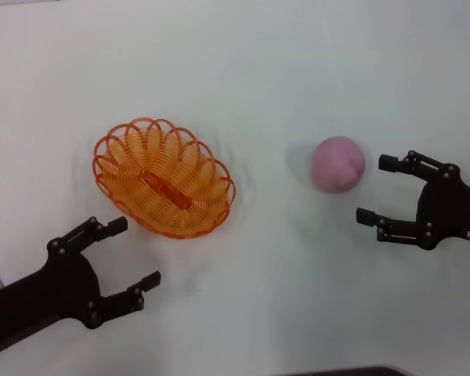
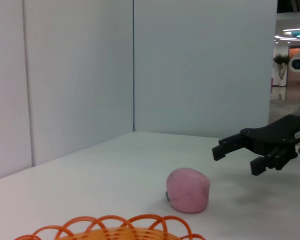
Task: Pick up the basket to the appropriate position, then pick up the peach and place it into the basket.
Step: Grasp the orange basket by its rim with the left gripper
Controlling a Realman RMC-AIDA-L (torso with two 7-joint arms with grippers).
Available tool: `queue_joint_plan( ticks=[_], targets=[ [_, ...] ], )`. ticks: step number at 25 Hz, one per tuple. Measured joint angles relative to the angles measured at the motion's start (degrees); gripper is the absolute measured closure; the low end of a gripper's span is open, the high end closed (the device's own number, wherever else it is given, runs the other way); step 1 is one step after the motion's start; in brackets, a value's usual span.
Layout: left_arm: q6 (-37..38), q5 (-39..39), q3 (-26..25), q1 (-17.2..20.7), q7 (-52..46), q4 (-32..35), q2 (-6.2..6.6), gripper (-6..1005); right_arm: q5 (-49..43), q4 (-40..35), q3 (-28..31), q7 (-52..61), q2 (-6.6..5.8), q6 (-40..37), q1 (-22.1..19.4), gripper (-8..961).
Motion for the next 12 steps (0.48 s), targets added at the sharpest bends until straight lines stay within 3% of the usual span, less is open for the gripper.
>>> queue_joint_plan(
  ticks=[12],
  targets=[
    [0.7,0.29,0.37,0.0,-0.17,0.0,0.0,131,0.0,0.03,0.0,0.0,0.1,-0.03,0.09,26]
  ],
)
